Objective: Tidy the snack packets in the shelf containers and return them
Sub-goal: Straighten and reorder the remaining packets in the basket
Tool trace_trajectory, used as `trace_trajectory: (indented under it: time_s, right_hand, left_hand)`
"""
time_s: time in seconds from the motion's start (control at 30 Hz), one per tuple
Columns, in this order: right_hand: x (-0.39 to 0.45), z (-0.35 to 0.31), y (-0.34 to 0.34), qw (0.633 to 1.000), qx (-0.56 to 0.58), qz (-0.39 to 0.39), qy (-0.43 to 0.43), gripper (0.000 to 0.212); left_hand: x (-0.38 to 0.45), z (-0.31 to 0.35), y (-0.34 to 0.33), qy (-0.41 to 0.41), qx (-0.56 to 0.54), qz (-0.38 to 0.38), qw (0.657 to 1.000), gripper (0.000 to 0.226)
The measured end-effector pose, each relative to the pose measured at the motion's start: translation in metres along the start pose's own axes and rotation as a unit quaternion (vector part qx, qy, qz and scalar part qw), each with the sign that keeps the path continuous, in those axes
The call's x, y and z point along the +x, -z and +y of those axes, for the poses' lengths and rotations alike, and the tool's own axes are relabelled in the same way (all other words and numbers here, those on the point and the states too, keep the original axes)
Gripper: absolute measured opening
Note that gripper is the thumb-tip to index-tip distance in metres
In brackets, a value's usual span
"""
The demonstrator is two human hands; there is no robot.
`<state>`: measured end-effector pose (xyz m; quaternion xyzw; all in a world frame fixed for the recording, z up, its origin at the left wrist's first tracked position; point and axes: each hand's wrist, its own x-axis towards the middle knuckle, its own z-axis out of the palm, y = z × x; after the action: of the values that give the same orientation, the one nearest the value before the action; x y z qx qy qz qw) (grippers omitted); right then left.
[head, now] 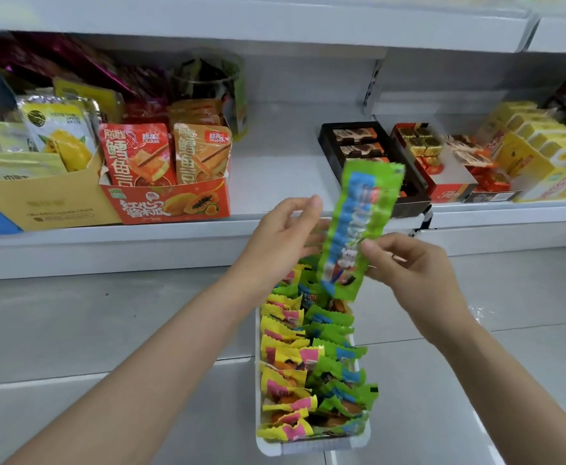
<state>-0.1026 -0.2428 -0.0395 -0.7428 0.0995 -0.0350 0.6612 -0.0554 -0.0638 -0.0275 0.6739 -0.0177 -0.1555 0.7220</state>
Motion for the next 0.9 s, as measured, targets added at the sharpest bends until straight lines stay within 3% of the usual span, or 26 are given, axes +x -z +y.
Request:
trace_trajectory:
  time_s: [0.1, 0.23, 0.43, 0.57, 0.73, 0.9]
  right_hand:
    - [0.003, -0.009, 0.015, 0.994, 0.098, 0.029, -0.026, 0.014]
    - [0.008, -0.02, 0.021, 0.988, 0.133, 0.068, -0.041, 0.013]
    - [0.008, -0.023, -0.007, 0.991, 0.115, 0.025, -0.057, 0.011]
    - [0.003, -0.015, -0.018, 0.994, 0.098, 0.003, -0.046, 0.01]
    - [0.002, -0.016, -0.02, 0.995, 0.093, -0.028, -0.035, 0.028]
    - [0.004, -0.021, -0.022, 0.995, 0.103, -0.004, -0.004, 0.025]
  left_hand:
    - [-0.013, -0.012, 0.006, 0.02, 0.005, -0.013, 1.0, 0.033]
    - [-0.019, -0.016, 0.01, 0.032, -0.022, -0.006, 0.999, 0.024]
    - [-0.026, -0.016, 0.002, 0.042, -0.095, -0.085, 0.991, 0.021]
    - [-0.033, -0.029, 0.006, 0.033, -0.07, -0.074, 0.994, 0.029]
    - [-0.036, -0.036, 0.015, 0.025, -0.055, -0.052, 0.997, 0.035]
    - [-0.037, -0.044, 0.015, 0.007, 0.039, -0.017, 0.999, 0.038]
